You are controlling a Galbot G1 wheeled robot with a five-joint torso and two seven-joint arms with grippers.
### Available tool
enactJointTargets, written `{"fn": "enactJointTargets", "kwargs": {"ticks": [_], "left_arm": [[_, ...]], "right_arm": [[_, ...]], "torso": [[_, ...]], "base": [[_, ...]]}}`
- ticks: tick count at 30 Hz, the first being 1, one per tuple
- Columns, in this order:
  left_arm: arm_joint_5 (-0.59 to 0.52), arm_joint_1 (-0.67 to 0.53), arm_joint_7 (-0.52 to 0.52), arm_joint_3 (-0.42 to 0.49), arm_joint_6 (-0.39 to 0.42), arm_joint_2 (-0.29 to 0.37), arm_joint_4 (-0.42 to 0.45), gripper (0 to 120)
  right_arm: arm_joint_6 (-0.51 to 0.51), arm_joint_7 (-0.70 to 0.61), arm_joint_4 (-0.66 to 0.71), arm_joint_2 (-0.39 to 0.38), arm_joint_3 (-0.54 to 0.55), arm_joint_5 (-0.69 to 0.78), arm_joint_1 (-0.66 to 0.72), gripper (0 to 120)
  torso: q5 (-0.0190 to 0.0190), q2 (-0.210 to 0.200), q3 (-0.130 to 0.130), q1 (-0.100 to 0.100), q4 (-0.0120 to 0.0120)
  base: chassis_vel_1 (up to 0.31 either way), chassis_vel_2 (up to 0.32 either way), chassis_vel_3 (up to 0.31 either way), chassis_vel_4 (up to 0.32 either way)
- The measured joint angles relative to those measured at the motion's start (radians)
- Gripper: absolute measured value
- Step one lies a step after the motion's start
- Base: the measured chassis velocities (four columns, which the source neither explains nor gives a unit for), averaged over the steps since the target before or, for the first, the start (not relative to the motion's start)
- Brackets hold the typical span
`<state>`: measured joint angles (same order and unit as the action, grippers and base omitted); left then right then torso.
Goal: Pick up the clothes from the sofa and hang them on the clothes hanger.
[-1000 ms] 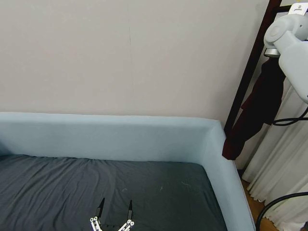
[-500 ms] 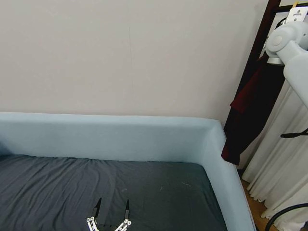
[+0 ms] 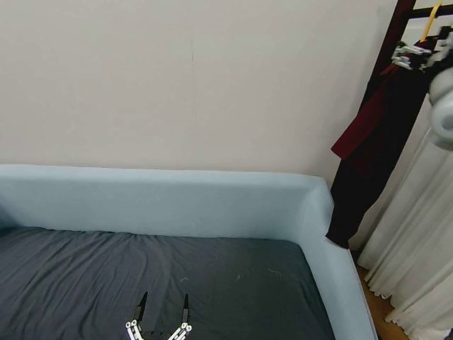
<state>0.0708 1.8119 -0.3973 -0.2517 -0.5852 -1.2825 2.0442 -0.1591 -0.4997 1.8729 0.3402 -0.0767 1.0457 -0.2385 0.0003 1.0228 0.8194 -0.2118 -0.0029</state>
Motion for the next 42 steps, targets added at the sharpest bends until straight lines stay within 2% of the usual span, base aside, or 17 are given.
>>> {"fn": "enactJointTargets", "kwargs": {"ticks": [2, 3, 5, 8, 9, 11, 12, 14, 15, 18, 19, 21, 24, 25, 29, 35, 42], "left_arm": [[-0.006, 0.0, 0.006, -0.001, -0.001, -0.004, 0.001, 100], [-0.007, 0.002, 0.009, -0.003, -0.003, -0.007, 0.004, 100], [-0.007, 0.006, 0.009, -0.008, -0.006, -0.01, 0.007, 100], [0.001, 0.028, 0.009, -0.044, -0.026, -0.039, 0.02, 100], [0.001, 0.031, 0.009, -0.052, -0.03, -0.042, 0.025, 100], [0.002, 0.032, 0.009, -0.054, -0.03, -0.042, 0.026, 100], [0.002, 0.033, 0.009, -0.065, -0.032, -0.038, 0.028, 100], [0.001, 0.033, 0.01, -0.072, -0.033, -0.033, 0.027, 100], [0.001, 0.033, 0.01, -0.072, -0.033, -0.033, 0.027, 100], [-0.01, 0.034, 0.007, -0.085, -0.037, -0.028, 0.022, 100], [-0.01, 0.034, 0.007, -0.085, -0.037, -0.028, 0.022, 100], [-0.016, 0.035, 0.006, -0.092, -0.038, -0.028, 0.022, 100], [-0.025, 0.042, 0.0, -0.11, -0.036, -0.027, 0.033, 100], [-0.025, 0.042, 0.0, -0.11, -0.036, -0.027, 0.033, 100], [-0.027, 0.075, 0.009, -0.133, -0.047, -0.018, 0.055, 100], [-0.024, 0.122, 0.019, -0.157, -0.068, -0.012, 0.07, 100], [-0.047, 0.147, 0.029, -0.174, -0.07, -0.003, 0.064, 100]], "right_arm": [[0.032, 0.017, 0.088, -0.039, -0.081, 0.0, -0.144, 100], [0.039, 0.022, 0.125, -0.041, -0.141, 0.0, -0.232, 100], [0.04, 0.023, 0.142, -0.037, -0.174, -0.003, -0.277, 100], [0.047, 0.05, 0.199, 0.017, -0.341, -0.062, -0.492, 100], [0.057, 0.066, 0.221, 0.06, -0.453, -0.103, -0.627, 100], [0.059, 0.071, 0.229, 0.074, -0.483, -0.113, -0.671, 100], [0.064, 0.088, 0.266, 0.159, -0.623, -0.16, -0.898, 100], [0.068, 0.1, 0.295, 0.22, -0.703, -0.201, -1.043, 100], [0.068, 0.1, 0.295, 0.22, -0.703, -0.201, -1.043, 100], [0.147, 0.186, 0.363, 0.377, -0.814, -0.35, -1.362, 100], [0.147, 0.186, 0.363, 0.377, -0.814, -0.35, -1.362, 100], [0.174, 0.213, 0.386, 0.447, -0.82, -0.395, -1.436, 100], [0.213, 0.274, 0.437, 0.616, -0.787, -0.473, -1.552, 100], [0.213, 0.274, 0.437, 0.616, -0.787, -0.473, -1.552, 100], [0.271, 0.339, 0.472, 0.76, -0.683, -0.613, -1.654, 100], [0.368, 0.385, 0.429, 0.876, -0.603, -0.799, -1.71, 100], [0.466, 0.403, 0.398, 0.913, -0.586, -0.877, -1.762, 100]], "torso": [[-0.0025, 0.0, 0.0, 0.0, 0.0011], [-0.0019, 0.0, 0.0, 0.0, 0.0019], [-0.0011, 0.0, 0.0, 0.0, 0.002], [-0.0018, 0.0, 0.0, 0.0, 0.0032], [-0.002, 0.0, 0.0, 0.0, 0.003], [-0.0018, 0.0, 0.0, 0.0, 0.0027], [-0.0003, 0.0, 0.0, 0.0, 0.0014], [-0.0005, 0.0, 0.0, 0.0, 0.0013], [-0.0005, 0.0, 0.0, 0.0, 0.0013], [-0.0016, 0.0, 0.0, 0.0, 0.0014], [-0.0016, 0.0, 0.0, 0.0, 0.0014], [-0.0016, 0.0, 0.0, 0.0, 0.0016], [-0.0012, 0.0, 0.0, 0.0, 0.0016], [-0.0012, 0.0, 0.0, 0.0, 0.0016], [-0.0017, 0.0, 0.0, 0.0, 0.0016], [-0.0013, 0.0, 0.0, 0.0, 0.002], [-0.0014, 0.0, 0.0, 0.0, 0.0017]], "base": [[0.0, 0.0, 0.0, 0.0], [0.0, 0.0, 0.0, 0.0], [0.0, 0.0, 0.0, 0.0], [0.0, 0.0, 0.0, 0.0], [0.0, 0.0, 0.0, 0.0], [0.0, 0.0, 0.0, 0.0], [0.0, 0.0, 0.0, 0.0], [0.0, 0.0, 0.0, 0.0], [0.0, 0.0, 0.0, 0.0], [0.0, 0.0, 0.0, 0.0], [0.0, 0.0, 0.0, 0.0], [0.0, 0.0, 0.0, 0.0], [0.0, 0.0, 0.0, 0.0], [0.0, 0.0, 0.0, 0.0], [0.0, 0.0, 0.0, 0.0], [0.0, 0.0, 0.0, 0.0], [0.0, 0.0, 0.0, 0.0]]}}
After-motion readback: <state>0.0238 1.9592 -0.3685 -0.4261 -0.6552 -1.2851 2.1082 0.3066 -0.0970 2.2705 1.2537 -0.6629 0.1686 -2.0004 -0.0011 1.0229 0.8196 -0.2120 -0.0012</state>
